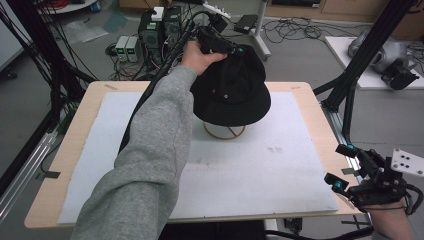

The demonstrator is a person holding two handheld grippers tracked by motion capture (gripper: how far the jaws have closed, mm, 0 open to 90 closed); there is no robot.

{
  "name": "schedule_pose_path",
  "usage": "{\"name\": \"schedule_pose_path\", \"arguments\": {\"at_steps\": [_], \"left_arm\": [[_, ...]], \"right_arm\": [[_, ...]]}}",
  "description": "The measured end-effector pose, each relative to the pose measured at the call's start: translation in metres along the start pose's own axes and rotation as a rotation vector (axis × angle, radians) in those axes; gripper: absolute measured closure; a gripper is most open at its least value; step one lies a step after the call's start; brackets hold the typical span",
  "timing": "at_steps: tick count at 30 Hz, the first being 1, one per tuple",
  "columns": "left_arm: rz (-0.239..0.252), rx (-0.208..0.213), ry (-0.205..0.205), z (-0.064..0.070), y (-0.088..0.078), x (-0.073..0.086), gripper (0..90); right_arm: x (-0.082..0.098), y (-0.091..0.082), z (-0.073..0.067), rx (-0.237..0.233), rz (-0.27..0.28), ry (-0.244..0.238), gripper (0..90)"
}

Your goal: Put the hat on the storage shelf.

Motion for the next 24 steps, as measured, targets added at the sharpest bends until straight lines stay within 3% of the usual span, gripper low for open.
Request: {"name": "schedule_pose_path", "arguments": {"at_steps": [2,3,8,9,10,12,16,19,24], "left_arm": [[0.007,0.006,-0.004,0.000,-0.002,-0.001,74.1],[0.018,0.011,-0.014,0.000,-0.003,-0.002,63.7],[0.041,0.024,-0.026,0.002,-0.011,-0.006,52.3],[0.040,0.025,-0.029,0.003,-0.011,-0.006,45.1],[0.038,0.031,-0.034,0.004,-0.012,-0.007,45.1],[0.037,0.050,-0.034,0.005,-0.014,-0.007,34.8],[0.031,-0.011,-0.035,0.011,-0.019,-0.010,10.0],[0.020,-0.046,0.012,0.021,-0.021,-0.013,8.4],[0.058,-0.040,0.028,0.032,-0.035,-0.020,8.4]], "right_arm": [[0.000,0.000,0.000,0.001,0.000,-0.001,0.9],[0.000,0.001,0.001,0.001,0.000,-0.004,0.9],[0.000,0.002,0.001,-0.004,0.002,-0.005,0.9],[0.001,0.002,0.001,-0.004,-0.002,-0.003,0.9],[0.001,0.002,0.001,-0.004,-0.002,-0.003,0.9],[0.001,0.003,0.001,-0.006,-0.004,-0.001,0.9],[0.001,0.006,0.000,-0.011,-0.006,-0.006,0.9],[0.002,0.009,-0.001,-0.023,-0.020,-0.003,0.9],[0.002,0.013,-0.003,-0.030,-0.029,-0.008,0.9]]}}
Point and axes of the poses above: each handheld gripper's, and its own axes: y roughly forward along the jaws, x roughly out of its underside, z roughly to its right, the point moved 3 cm from there along y, roughly forward along the jaws, and after that the axes turned 3 degrees about -y, right-handed, at the moved point
